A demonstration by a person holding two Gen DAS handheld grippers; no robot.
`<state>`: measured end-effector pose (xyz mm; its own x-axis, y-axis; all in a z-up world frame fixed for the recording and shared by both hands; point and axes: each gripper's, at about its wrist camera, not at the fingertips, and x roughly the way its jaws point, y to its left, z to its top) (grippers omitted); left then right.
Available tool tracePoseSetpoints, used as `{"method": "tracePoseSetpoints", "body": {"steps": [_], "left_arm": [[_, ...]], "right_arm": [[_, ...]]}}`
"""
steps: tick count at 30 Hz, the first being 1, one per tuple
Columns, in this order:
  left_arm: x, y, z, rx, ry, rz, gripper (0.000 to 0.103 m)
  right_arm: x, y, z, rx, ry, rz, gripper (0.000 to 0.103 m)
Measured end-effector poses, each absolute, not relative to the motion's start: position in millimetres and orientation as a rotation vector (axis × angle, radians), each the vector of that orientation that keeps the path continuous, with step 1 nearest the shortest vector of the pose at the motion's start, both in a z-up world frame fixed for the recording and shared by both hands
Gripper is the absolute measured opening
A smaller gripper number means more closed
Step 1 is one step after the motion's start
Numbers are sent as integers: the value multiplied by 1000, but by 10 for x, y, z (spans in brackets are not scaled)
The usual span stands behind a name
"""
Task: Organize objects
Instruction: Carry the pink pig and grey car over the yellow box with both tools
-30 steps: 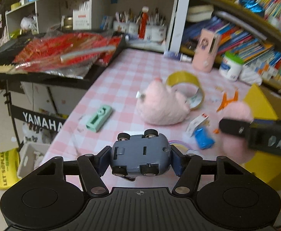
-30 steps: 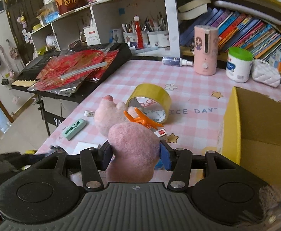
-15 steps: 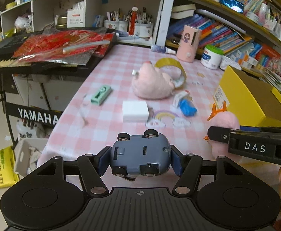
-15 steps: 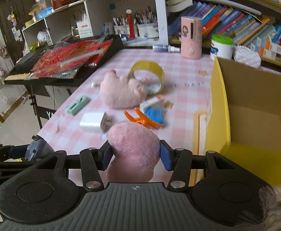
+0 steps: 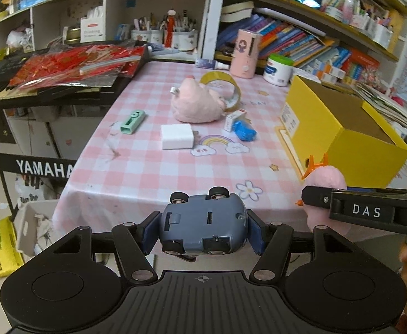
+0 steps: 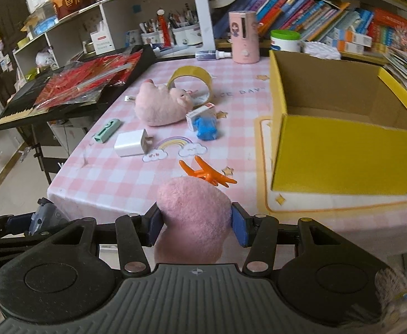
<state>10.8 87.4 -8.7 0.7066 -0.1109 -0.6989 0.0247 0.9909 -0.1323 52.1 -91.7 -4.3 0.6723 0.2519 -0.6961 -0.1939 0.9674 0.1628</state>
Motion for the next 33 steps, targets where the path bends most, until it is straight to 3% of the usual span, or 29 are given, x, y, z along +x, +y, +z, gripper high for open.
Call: {"method": "tracePoseSetpoints", "body": {"steps": [33], "left_arm": [[-2, -168, -42, 52, 768, -455, 62]], "right_arm": [[-326, -2004, -73, 257, 775, -140, 48]]}}
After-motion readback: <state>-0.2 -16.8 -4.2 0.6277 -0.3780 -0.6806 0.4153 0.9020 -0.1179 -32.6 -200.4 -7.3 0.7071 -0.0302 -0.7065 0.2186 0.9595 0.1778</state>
